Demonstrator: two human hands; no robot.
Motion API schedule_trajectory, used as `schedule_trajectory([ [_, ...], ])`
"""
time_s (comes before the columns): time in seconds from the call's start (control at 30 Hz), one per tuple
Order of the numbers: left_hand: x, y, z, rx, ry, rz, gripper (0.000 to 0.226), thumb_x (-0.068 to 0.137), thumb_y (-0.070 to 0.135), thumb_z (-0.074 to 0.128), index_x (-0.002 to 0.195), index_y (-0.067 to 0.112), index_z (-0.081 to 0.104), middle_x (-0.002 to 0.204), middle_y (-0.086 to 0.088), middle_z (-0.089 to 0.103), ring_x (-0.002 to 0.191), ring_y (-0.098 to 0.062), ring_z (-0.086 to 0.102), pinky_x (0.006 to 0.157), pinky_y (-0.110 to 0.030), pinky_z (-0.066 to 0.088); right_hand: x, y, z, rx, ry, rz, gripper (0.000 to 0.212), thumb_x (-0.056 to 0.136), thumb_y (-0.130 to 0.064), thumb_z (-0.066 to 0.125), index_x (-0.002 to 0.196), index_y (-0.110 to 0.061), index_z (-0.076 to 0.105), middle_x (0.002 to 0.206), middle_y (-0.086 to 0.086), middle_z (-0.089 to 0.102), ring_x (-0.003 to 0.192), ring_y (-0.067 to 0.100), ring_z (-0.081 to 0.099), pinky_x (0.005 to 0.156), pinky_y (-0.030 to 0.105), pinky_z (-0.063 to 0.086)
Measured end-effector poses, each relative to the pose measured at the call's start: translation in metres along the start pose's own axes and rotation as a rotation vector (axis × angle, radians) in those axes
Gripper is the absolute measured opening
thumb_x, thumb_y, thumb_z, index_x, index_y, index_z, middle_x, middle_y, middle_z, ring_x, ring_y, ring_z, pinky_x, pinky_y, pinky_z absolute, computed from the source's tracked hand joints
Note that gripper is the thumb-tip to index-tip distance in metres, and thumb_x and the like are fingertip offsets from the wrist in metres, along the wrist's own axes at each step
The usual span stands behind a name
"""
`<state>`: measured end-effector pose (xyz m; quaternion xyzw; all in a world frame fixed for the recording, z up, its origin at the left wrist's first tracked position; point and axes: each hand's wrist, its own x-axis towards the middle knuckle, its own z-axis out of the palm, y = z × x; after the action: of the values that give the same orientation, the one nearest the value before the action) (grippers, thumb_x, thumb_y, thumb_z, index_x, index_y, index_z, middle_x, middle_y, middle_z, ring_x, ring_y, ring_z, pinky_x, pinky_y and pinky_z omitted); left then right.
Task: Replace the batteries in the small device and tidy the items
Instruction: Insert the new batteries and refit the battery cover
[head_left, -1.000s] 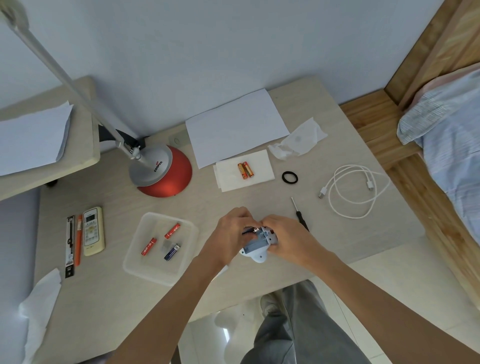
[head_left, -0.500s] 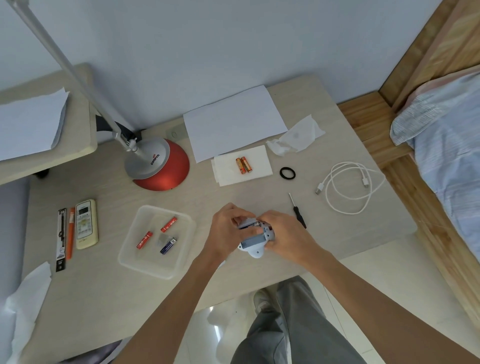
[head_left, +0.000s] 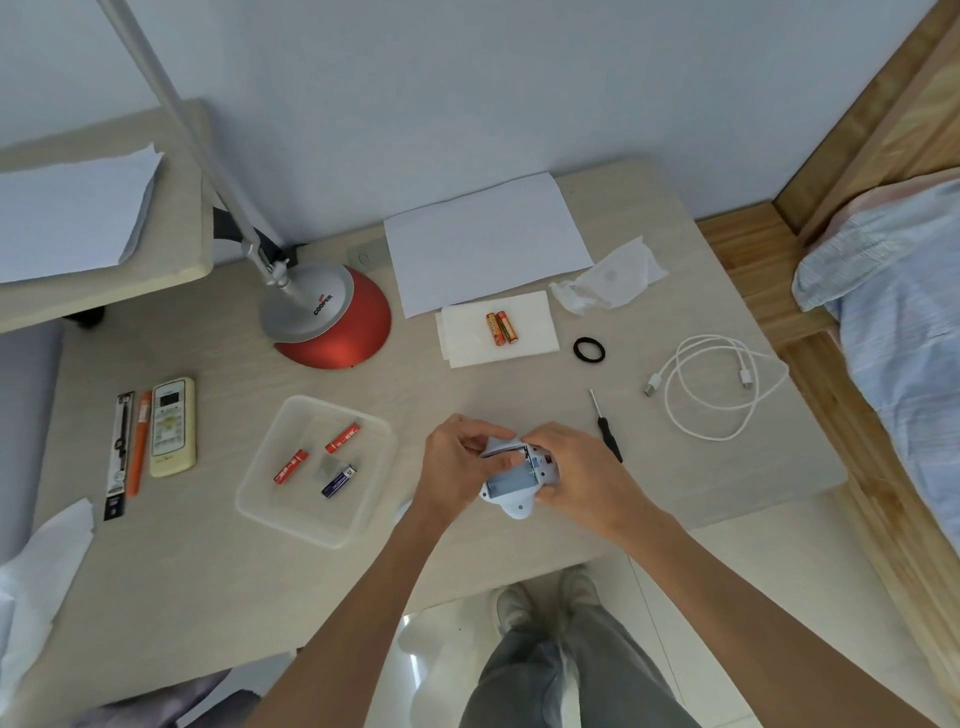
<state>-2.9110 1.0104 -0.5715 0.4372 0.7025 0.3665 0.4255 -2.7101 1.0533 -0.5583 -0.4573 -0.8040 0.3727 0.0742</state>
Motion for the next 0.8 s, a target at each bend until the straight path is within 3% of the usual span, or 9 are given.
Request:
schedule_trajectory([
  [0.23, -0.003, -0.004, 0.001, -0.038, 0.002, 0.003, 0.027, 0.074, 0.01, 0.098, 0.097, 0.02, 0.088, 0.092, 0.003, 0.064, 0.077, 0.0, 0.067, 0.069, -0.014, 0.052, 0.003, 0.003, 0.001, 0.051, 0.011, -0.036, 0.049, 0.072, -0.017, 0.086, 0.118, -0.02, 0.071, 0.106, -0.007, 0.07, 0.09, 0.014, 0.068, 0.08, 0.037, 0.059],
  [0.47, -0.006, -0.005, 0.002, -0.079, 0.063, 0.003, 0.027, 0.073, 0.011, 0.099, 0.097, 0.018, 0.088, 0.093, 0.003, 0.066, 0.081, -0.009, 0.07, 0.073, -0.022, 0.056, 0.013, 0.012, 0.002, 0.192, -0.015, -0.032, 0.054, 0.064, -0.023, 0.095, 0.114, -0.023, 0.074, 0.099, -0.012, 0.074, 0.087, 0.009, 0.072, 0.083, 0.038, 0.062],
  [0.7, -0.004, -0.004, 0.002, -0.084, 0.08, -0.005, 0.026, 0.071, 0.009, 0.099, 0.094, 0.015, 0.088, 0.098, -0.005, 0.07, 0.087, -0.021, 0.075, 0.079, -0.029, 0.062, 0.017, 0.024, 0.002, 0.427, -0.065, -0.026, 0.063, 0.057, -0.034, 0.096, 0.116, -0.021, 0.076, 0.102, -0.005, 0.08, 0.094, 0.016, 0.079, 0.087, 0.042, 0.064],
  [0.8, -0.007, -0.001, 0.001, -0.066, 0.055, 0.0, 0.026, 0.072, 0.008, 0.099, 0.094, 0.016, 0.088, 0.097, -0.003, 0.07, 0.083, -0.015, 0.073, 0.076, -0.027, 0.061, 0.015, 0.024, 0.003, 0.468, -0.074, -0.025, 0.064, 0.055, -0.033, 0.098, 0.113, -0.023, 0.075, 0.101, -0.006, 0.081, 0.092, 0.016, 0.079, 0.087, 0.042, 0.064],
])
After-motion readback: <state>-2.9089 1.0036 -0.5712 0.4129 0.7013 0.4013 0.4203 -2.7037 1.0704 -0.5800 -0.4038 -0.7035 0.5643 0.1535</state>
